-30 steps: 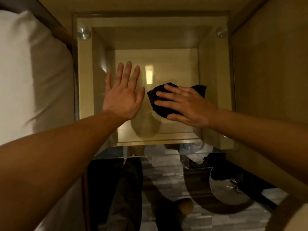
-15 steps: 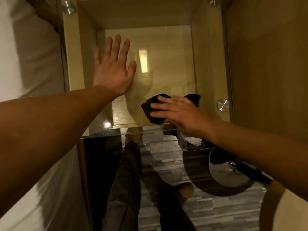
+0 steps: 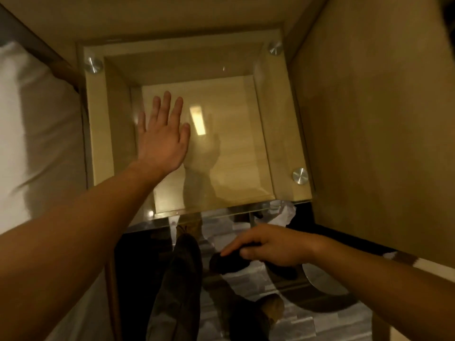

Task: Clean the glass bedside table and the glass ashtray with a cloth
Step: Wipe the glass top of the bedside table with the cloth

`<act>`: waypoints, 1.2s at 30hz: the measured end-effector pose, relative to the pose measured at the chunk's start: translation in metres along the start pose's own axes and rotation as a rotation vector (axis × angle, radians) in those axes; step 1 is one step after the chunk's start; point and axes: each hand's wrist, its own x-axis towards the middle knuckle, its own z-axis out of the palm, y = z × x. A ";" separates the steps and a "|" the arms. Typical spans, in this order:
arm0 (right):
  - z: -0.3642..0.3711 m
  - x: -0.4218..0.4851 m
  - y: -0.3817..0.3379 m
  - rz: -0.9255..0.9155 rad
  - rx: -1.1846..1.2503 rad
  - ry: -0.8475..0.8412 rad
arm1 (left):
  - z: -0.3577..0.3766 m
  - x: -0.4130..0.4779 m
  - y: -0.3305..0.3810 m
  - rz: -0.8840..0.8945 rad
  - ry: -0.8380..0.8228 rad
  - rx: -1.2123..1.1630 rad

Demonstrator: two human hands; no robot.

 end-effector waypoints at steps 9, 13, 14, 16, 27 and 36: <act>-0.120 -0.022 -0.019 -0.067 0.725 0.229 | 0.035 0.023 0.059 0.032 0.003 0.040; -0.202 0.007 -0.053 -0.184 0.630 0.484 | 0.040 0.026 0.056 0.025 0.000 0.046; -0.221 0.019 -0.062 -0.218 0.585 0.557 | 0.039 0.026 0.057 0.024 -0.007 0.042; -0.259 0.045 -0.080 -0.262 0.458 0.700 | 0.038 0.026 0.058 0.024 -0.023 0.043; -0.373 0.145 -0.089 -0.111 -1.002 0.608 | 0.038 0.026 0.059 -0.004 -0.046 0.063; -0.357 0.148 -0.070 -0.208 -0.984 0.690 | 0.037 0.026 0.059 0.014 -0.040 0.086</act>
